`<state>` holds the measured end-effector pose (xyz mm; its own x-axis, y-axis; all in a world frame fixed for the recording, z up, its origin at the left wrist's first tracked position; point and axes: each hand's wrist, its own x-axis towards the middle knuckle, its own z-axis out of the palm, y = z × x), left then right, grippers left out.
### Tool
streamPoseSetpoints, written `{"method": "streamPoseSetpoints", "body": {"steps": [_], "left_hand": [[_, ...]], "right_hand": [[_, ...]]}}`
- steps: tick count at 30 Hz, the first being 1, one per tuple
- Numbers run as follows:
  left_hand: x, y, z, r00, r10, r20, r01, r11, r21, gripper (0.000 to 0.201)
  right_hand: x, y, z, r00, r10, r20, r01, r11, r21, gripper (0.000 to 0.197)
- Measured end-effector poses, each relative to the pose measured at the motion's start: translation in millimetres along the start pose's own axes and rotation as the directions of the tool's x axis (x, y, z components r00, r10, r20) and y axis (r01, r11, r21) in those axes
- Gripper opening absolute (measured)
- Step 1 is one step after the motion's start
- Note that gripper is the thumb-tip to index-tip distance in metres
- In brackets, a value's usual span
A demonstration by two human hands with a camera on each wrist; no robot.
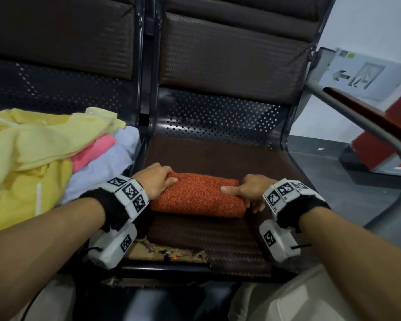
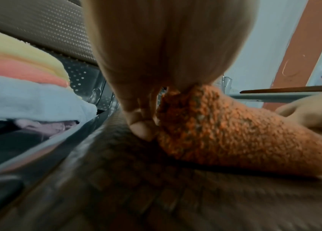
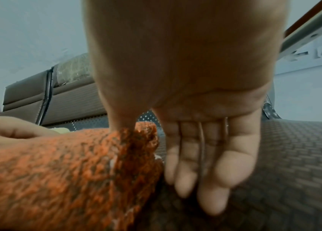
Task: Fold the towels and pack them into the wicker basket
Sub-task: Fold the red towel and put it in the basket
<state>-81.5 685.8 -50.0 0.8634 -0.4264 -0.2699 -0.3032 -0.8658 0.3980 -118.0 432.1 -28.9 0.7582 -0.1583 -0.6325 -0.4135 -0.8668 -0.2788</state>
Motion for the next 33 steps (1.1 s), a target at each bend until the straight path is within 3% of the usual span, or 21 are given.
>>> {"method": "streamPoseSetpoints", "body": {"steps": [4, 8, 10, 12, 15, 17, 19, 22, 24, 28, 33], "left_hand": [[-2, 5, -3, 0.999, -0.010, 0.041, 0.011, 1.000, -0.023, 0.038], [-11, 10, -3, 0.998, -0.006, 0.067, 0.012, 0.996, -0.087, 0.035], [-19, 13, -3, 0.994, -0.020, 0.106, 0.034, 0.991, -0.130, 0.036], [-23, 15, -9, 0.993, -0.018, 0.117, 0.026, 0.998, -0.065, 0.047], [-32, 23, -27, 0.998, 0.065, 0.014, -0.065, 0.997, 0.028, 0.081], [-44, 34, -41, 0.978, 0.189, -0.094, -0.196, 0.978, -0.073, 0.102], [-59, 50, -57, 0.928, 0.298, -0.223, -0.346, 0.912, -0.221, 0.115], [-81, 76, -84, 0.890, 0.337, -0.307, -0.430, 0.845, -0.318, 0.124], [-95, 94, -103, 0.886, 0.353, -0.300, -0.444, 0.833, -0.331, 0.116], [-121, 132, -123, 0.887, 0.432, -0.164, -0.462, 0.818, -0.344, 0.074], [-140, 184, -111, 0.870, 0.489, -0.067, -0.483, 0.816, -0.317, 0.043]], "right_hand": [[5, -8, 4, 0.999, 0.017, 0.037, -0.020, 0.997, 0.073, 0.060], [-4, -15, 4, 0.997, 0.042, 0.068, -0.064, 0.931, 0.361, 0.050], [-14, -19, -4, 1.000, -0.017, 0.020, 0.006, 0.897, 0.441, 0.048], [-25, -26, -14, 0.987, -0.128, -0.101, 0.159, 0.887, 0.434, 0.039], [-49, -43, -28, 0.894, -0.322, -0.312, 0.417, 0.852, 0.316, 0.025], [-73, -55, -36, 0.809, -0.428, -0.402, 0.547, 0.800, 0.249, 0.026], [-103, -63, -45, 0.722, -0.527, -0.448, 0.658, 0.724, 0.209, 0.033], [-150, -65, -64, 0.627, -0.592, -0.506, 0.751, 0.632, 0.191, 0.037], [-179, -60, -75, 0.583, -0.607, -0.540, 0.781, 0.601, 0.169, 0.037], [-225, -28, -85, 0.540, -0.578, -0.612, 0.814, 0.543, 0.206, 0.038], [-274, 51, -73, 0.513, -0.378, -0.770, 0.841, 0.401, 0.363, 0.036]]}}
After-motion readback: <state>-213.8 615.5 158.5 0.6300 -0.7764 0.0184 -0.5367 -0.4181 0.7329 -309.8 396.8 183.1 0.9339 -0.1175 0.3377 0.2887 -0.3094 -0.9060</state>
